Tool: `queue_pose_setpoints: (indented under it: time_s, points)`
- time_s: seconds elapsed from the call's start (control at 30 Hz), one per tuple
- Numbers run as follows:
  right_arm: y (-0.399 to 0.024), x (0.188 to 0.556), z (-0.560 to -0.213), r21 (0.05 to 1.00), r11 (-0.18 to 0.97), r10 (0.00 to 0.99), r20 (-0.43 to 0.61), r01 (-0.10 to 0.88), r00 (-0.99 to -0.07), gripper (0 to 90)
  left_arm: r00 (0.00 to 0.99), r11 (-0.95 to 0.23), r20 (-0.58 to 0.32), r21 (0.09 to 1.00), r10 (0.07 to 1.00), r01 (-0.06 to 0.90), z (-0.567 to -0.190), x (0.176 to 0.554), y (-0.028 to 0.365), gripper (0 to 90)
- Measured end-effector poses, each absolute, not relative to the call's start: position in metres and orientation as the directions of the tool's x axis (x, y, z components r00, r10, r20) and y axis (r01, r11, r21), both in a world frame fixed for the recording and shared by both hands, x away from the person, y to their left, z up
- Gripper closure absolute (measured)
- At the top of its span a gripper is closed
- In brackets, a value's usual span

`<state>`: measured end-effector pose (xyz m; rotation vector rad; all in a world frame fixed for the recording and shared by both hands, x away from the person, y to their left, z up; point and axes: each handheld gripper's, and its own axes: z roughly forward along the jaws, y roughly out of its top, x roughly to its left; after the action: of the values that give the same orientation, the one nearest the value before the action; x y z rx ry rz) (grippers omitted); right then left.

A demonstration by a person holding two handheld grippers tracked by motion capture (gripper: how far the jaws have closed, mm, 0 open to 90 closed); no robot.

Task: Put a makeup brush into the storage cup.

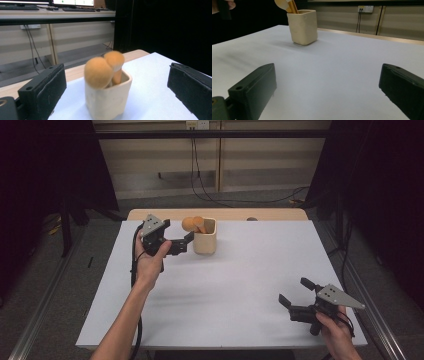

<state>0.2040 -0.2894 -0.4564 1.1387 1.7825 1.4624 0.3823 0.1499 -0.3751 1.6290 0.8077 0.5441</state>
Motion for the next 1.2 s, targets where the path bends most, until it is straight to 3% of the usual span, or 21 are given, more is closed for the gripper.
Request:
queue_pose_setpoints:
  time_s: [0.8,0.9,1.2]
  points:
    - [-0.29,0.204,-0.457,0.965,0.043,0.869,0.092,0.26,-0.487,0.2,0.656,-0.086,-0.079,0.973,0.751,0.216,-0.404,0.319,0.193,2.6]
    - [-0.289,0.203,-0.457,0.964,0.04,0.869,0.096,0.262,-0.485,0.2,0.661,-0.12,-0.047,0.971,0.749,0.206,-0.409,0.31,0.197,2.8]
    - [-0.289,0.202,-0.457,0.965,0.043,0.872,0.09,0.259,-0.48,0.2,0.641,-0.105,-0.088,0.961,0.762,0.257,-0.426,0.282,0.218,3.7]
